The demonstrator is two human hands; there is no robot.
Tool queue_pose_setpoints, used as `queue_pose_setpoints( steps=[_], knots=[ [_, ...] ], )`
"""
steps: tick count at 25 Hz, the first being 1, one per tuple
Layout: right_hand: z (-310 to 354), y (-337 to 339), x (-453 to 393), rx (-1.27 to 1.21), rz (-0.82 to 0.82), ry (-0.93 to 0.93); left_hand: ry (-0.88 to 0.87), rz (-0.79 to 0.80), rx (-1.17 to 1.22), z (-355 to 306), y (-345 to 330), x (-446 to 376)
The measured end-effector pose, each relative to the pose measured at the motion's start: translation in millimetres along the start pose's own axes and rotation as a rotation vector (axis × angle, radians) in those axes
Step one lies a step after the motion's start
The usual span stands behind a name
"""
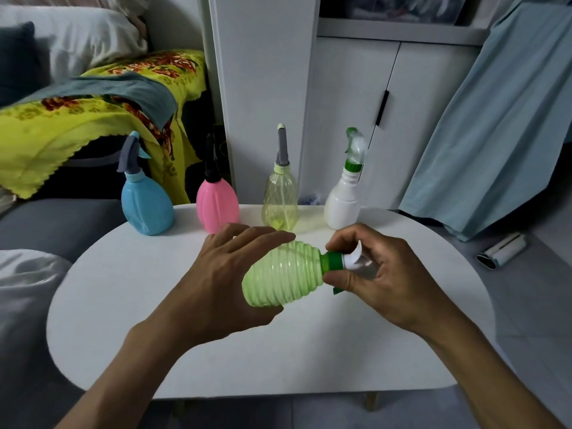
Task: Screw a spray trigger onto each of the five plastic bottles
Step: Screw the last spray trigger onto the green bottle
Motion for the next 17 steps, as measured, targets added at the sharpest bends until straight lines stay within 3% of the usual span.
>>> queue_pose_setpoints(
  steps=[4, 7, 9, 11, 12, 14, 17],
  knots=[
    [4, 2, 1, 0.0, -0.041, -0.035, -0.053, -0.022, -0.063, -3, -6, 1],
    [-6, 9, 0, -0.16, -0.029, -0.246, 0.013, -0.067, 0.133, -5, -5, 1],
    [-17, 17, 3, -0.624, 0.076, -0.446, 0.142, -0.12, 0.427, 1, -3, 1],
    [-7, 23, 3, -1.247, 0.173, -0.409, 0.371, -0.128, 1.004, 7, -10, -1],
    [1, 22, 2, -1.416, 0.206, -0.326, 0.475, -0.075, 1.32, 3, -18, -1],
    [8, 8, -1, -1.469, 0.15, -0.224, 0.654, 0.141, 1.74, -15, -39, -2],
    [10, -9, -5, -1.343, -0.026, -0.184, 0.807, 0.315, 1.918, -30, -55, -2]
  ],
)
Point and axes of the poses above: each hand's wrist, its own x-axis away from the middle knuckle, its own y-axis out of the back of the hand, z = x × y, the point moved 4 cm from there along -x, towards the middle knuckle, and after that the axes turned 11 degrees about x, right-handed, at the moved point
